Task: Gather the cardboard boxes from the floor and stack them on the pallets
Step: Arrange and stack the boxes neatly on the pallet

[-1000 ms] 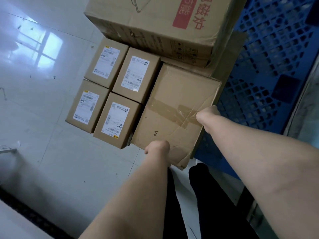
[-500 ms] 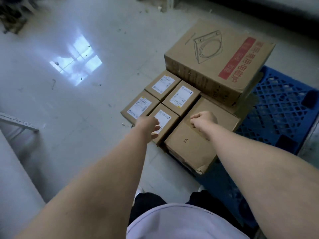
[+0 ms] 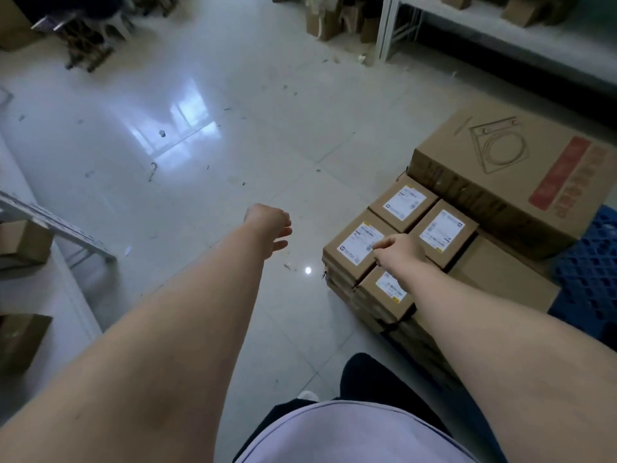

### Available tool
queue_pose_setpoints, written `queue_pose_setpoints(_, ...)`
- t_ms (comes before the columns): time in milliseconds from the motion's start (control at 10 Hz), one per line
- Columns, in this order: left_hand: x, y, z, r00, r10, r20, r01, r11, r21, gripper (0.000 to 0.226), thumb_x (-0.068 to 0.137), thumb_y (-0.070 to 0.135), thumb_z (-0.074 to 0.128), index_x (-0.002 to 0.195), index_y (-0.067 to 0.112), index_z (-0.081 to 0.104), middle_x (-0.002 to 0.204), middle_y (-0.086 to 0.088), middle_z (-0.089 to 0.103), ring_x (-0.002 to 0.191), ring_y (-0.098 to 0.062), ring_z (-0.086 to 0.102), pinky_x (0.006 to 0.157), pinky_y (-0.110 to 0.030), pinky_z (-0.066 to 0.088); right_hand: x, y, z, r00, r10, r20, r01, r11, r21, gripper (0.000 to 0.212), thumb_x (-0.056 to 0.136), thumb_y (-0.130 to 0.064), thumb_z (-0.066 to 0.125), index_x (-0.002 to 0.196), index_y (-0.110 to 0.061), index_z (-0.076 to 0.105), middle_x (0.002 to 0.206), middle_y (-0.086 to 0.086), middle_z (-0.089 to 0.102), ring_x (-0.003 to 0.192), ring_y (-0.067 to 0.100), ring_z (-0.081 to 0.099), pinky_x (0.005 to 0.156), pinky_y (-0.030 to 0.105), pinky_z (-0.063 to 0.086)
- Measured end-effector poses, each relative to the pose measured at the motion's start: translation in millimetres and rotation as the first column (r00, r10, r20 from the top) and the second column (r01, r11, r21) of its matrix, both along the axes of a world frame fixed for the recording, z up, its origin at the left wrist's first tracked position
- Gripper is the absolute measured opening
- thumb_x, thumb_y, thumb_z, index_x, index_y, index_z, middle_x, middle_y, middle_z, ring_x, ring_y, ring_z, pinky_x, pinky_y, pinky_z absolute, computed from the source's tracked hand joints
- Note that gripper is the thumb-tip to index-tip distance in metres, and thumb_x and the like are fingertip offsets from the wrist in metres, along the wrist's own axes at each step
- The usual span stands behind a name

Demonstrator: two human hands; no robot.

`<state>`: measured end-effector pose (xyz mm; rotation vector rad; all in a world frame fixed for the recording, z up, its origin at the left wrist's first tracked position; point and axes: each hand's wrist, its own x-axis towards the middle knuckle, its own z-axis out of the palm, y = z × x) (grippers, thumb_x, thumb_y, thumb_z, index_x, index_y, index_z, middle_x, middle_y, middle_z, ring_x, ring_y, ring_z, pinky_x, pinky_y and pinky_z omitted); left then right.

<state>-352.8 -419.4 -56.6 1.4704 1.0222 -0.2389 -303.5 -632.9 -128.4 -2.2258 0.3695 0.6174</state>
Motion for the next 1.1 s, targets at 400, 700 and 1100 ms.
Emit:
queue_pose_setpoints(400, 118.8, 44.6, -58.2, 0.895, -0.382, -0.232, 0.372, 0.924, -0.088, 0.029, 0.097, 0.015, 0.053, 0.124, 0.006, 0.052, 0.108, -0.009, 0.054, 0.089, -0.022, 0.058, 0.084, -0.040, 0.053, 74.8, 70.2, -68.0, 0.951, -0.229, -0.207, 0.219, 0.973, -0.069, 0.029, 0.089, -0.004, 0.051, 0.076, -0.024, 0.067, 0.110, 0.005, 0.070, 0.098, 0.026, 0.067, 0.085, 0.033, 0.056)
queue_pose_setpoints(700, 242.9, 93.0, -43.8, 0.848, -0.488, -0.209, 0.504, 0.864, 0.028, 0.012, 0.094, 0.008, 0.053, 0.106, 0.005, 0.056, 0.092, -0.009, 0.057, 0.068, -0.014, 0.058, 0.066, -0.033, 0.053, 160.9, 117.2, -40.8, 0.906, -0.397, -0.147, 0.406, 0.913, 0.035, 0.025, 0.087, -0.008, 0.056, 0.069, -0.025, 0.062, 0.103, 0.006, 0.072, 0.094, 0.024, 0.069, 0.083, 0.034, 0.056)
queue_pose_setpoints(1100, 454.9, 189.5, -39.5, 0.669, -0.740, -0.074, 0.741, 0.672, -0.017, 0.015, 0.096, 0.005, 0.050, 0.110, 0.004, 0.057, 0.093, -0.008, 0.056, 0.070, -0.014, 0.059, 0.073, -0.035, 0.053, 290.5, 211.7, -30.8, 0.639, -0.759, -0.120, 0.768, 0.638, 0.057, 0.023, 0.083, -0.004, 0.052, 0.073, -0.021, 0.064, 0.062, -0.002, 0.056, 0.047, 0.010, 0.043, 0.045, 0.021, 0.030)
